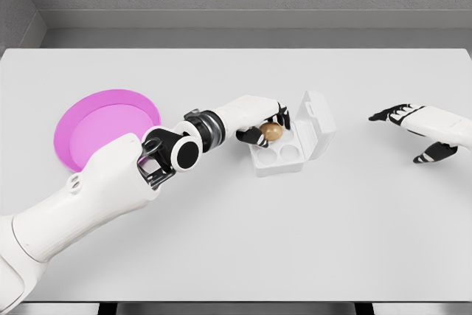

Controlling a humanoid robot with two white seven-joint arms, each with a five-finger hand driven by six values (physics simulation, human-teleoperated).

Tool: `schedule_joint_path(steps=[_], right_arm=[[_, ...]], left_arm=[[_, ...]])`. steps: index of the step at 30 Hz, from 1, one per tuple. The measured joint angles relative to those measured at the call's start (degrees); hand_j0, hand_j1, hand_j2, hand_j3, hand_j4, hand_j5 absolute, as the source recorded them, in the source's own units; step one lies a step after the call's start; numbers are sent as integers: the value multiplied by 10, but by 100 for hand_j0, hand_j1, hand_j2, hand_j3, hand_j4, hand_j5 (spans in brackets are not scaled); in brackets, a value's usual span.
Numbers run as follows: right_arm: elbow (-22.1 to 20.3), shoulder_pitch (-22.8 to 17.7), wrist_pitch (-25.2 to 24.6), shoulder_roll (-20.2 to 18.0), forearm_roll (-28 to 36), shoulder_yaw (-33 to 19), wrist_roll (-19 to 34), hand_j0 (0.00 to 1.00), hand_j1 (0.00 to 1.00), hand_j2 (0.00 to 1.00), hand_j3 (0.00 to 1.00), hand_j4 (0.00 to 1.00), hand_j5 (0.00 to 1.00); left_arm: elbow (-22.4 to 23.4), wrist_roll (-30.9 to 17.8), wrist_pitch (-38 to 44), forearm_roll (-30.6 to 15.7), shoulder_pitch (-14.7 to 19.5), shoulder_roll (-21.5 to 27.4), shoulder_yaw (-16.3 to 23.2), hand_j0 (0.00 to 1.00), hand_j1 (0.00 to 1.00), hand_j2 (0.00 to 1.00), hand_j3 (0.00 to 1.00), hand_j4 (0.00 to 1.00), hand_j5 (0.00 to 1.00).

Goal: Pack egg into the box and close the box lid

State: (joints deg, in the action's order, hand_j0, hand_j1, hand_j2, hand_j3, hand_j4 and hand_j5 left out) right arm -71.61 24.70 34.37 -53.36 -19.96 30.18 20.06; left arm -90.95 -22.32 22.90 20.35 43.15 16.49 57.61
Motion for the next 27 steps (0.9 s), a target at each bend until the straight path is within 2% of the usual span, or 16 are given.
schedule_joint_path(steps=[14, 17, 19, 27], right_arm=[[0, -1, 0, 0, 0, 0, 0, 100, 100, 100, 100, 100, 100], [0, -1, 0, 0, 0, 0, 0, 100, 100, 100, 100, 100, 100], [0, 0, 0, 0, 0, 0, 0, 100, 100, 100, 100, 100, 100], [0, -1, 0, 0, 0, 0, 0, 100, 100, 100, 100, 100, 100]], left_arm=[[-3, 0, 4, 0, -4, 0, -1, 67, 67, 67, 67, 67, 67], [-5, 0, 4, 0, -4, 0, -2, 69, 69, 69, 69, 69, 69], [-5, 0, 5, -1, -4, 0, -2, 74, 74, 74, 74, 74, 74], [-7, 0, 7, -1, -4, 3, -3, 78, 78, 78, 78, 78, 78]])
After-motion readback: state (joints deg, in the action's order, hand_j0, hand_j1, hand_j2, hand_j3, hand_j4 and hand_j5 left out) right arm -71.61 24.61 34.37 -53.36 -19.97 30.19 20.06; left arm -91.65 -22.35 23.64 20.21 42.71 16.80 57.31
